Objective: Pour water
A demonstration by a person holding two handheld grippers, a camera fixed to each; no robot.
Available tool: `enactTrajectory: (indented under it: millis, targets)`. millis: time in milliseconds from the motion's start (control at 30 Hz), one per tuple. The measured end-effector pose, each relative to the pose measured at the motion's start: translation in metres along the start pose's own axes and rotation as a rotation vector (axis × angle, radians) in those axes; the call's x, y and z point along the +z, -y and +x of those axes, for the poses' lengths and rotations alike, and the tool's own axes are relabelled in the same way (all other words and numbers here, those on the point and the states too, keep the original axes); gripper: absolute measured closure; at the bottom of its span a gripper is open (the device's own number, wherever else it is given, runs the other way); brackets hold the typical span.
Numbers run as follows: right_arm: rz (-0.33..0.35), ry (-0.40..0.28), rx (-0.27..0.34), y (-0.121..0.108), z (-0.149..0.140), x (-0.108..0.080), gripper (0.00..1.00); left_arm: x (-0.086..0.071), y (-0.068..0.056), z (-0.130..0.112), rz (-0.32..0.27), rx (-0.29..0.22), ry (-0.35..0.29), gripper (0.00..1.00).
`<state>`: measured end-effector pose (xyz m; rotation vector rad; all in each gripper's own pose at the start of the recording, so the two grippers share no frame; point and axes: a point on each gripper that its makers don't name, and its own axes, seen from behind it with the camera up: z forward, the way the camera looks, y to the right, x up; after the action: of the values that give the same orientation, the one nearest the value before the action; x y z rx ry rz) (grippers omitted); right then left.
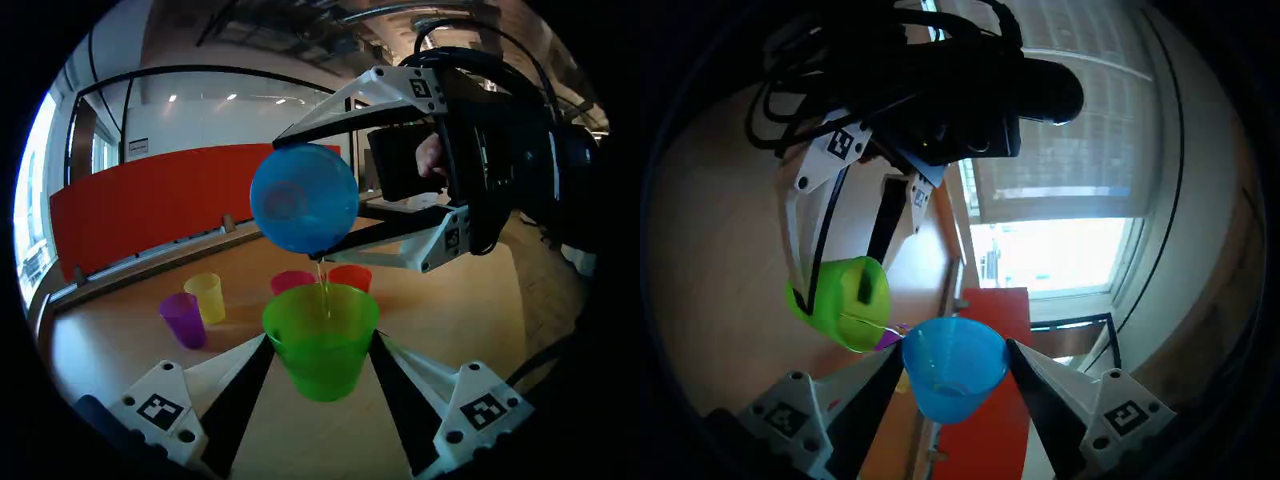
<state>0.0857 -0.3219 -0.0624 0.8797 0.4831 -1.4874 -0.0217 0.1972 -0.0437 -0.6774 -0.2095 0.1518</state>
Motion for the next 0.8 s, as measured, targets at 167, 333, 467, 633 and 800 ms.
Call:
enactTrajectory:
  millis: [167,333,467,633,800]
  targets:
    - [0.002,0.001,-0.013,0.000,0.001,0.001,0.06,-0.001,0.000,0.000,0.000,0.001,0.000,0.17]
    - [0.003,-0.002,-0.020,0.000,0.004,0.001,0.06,-0.001,0.000,0.000,0.000,0.002,-0.001,0.17]
    - [0.003,-0.002,-0.025,0.001,0.006,-0.001,0.06,0.000,0.000,0.001,0.001,0.001,-0.002,0.17]
    - [0.004,0.003,-0.042,0.002,0.008,-0.003,0.06,0.000,0.001,0.000,0.003,0.001,-0.001,0.17]
    - [0.006,0.006,-0.056,0.004,0.011,-0.005,0.06,0.000,0.001,0.000,0.003,0.001,-0.001,0.17]
